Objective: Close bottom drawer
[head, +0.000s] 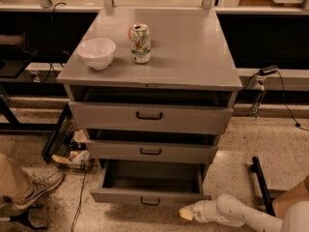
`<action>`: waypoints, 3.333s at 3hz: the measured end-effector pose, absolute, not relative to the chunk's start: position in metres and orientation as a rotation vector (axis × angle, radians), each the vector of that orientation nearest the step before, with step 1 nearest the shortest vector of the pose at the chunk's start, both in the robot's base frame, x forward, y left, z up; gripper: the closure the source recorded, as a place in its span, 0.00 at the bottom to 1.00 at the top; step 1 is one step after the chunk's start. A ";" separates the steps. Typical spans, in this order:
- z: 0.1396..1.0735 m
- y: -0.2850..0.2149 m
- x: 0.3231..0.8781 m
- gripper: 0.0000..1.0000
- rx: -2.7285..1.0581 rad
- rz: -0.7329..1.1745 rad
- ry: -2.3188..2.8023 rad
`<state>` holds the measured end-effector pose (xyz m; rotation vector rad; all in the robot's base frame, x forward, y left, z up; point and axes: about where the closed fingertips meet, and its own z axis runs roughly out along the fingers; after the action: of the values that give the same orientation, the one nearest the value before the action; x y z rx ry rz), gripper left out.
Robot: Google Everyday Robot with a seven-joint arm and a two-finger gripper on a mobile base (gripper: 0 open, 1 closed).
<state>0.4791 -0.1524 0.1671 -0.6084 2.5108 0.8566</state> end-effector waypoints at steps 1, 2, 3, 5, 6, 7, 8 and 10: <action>0.166 -0.143 0.489 1.00 -0.641 0.864 2.477; 0.169 -0.127 0.510 1.00 -0.684 0.854 2.408; 0.170 -0.119 0.522 1.00 -0.697 0.849 2.369; 0.170 -0.110 0.548 1.00 -0.707 0.830 2.319; 0.164 -0.106 0.555 1.00 -0.709 0.821 2.303; 0.151 -0.102 0.579 1.00 -0.726 0.813 2.270; 0.151 -0.103 0.580 1.00 -0.727 0.809 2.267; 0.161 -0.121 0.611 1.00 -0.723 0.738 2.225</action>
Offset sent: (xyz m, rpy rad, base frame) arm 0.0588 0.0405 0.0087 0.0364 -0.1822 0.0709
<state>0.6115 -0.1208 0.1605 -0.7229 2.2254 0.7382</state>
